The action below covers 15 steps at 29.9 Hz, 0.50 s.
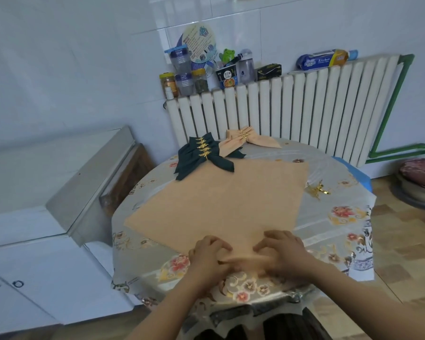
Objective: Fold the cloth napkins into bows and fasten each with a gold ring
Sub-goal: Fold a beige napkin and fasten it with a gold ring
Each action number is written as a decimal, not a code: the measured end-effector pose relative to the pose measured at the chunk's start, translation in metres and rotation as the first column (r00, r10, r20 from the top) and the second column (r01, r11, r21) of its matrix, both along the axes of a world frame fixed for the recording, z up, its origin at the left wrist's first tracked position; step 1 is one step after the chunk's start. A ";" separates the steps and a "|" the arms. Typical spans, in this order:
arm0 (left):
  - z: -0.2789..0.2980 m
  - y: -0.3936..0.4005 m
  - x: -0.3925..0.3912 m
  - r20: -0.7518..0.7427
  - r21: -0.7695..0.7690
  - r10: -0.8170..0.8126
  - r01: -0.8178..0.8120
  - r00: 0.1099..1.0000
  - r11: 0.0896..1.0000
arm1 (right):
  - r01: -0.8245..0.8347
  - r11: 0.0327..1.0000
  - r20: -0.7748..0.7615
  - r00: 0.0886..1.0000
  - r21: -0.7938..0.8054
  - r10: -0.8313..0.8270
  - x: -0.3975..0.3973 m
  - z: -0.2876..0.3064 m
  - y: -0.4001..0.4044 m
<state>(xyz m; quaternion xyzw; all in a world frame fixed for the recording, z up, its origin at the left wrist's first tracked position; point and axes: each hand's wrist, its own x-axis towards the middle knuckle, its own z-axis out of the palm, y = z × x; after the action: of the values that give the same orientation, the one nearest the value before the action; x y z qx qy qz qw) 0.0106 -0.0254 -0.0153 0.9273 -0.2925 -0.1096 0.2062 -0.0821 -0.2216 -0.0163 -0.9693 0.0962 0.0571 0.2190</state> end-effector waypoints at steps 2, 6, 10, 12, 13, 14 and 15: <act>-0.003 -0.004 0.002 0.033 -0.140 0.066 -0.061 0.997 0.988 | 0.072 0.997 0.104 0.992 0.034 -0.075 0.002 -0.003 0.002; 0.006 -0.003 0.009 -0.013 -0.196 0.067 -0.068 0.998 0.978 | 0.155 0.955 0.247 0.944 0.254 -0.219 0.004 0.001 -0.001; 0.026 -0.005 0.024 -0.032 -0.150 -0.029 0.024 0.999 0.988 | 0.227 0.796 0.186 0.903 0.561 -0.388 0.004 0.018 -0.005; 0.033 -0.002 0.033 -0.105 -0.171 -0.034 0.016 0.994 0.985 | 0.203 0.714 0.147 0.906 0.671 -0.396 0.010 0.023 -0.002; 0.037 -0.001 0.037 -0.140 -0.184 -0.033 0.007 0.990 0.983 | 0.199 0.689 0.135 0.907 0.697 -0.399 0.012 0.025 -0.002; 0.039 0.001 0.041 -0.160 -0.191 -0.036 0.005 0.986 0.982 | 0.204 0.682 0.129 0.906 0.702 -0.404 0.014 0.027 -0.001; 0.042 0.003 0.044 -0.164 -0.195 -0.049 0.017 0.985 0.981 | 0.212 0.689 0.130 0.903 0.693 -0.409 0.016 0.028 0.000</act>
<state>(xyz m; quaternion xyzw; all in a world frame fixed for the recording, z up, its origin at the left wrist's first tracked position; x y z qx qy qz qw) 0.0544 -0.0225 0.0266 0.8854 -0.2986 -0.1622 0.3171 -0.0657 -0.2216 0.0119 -0.7941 0.2024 -0.0853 0.5667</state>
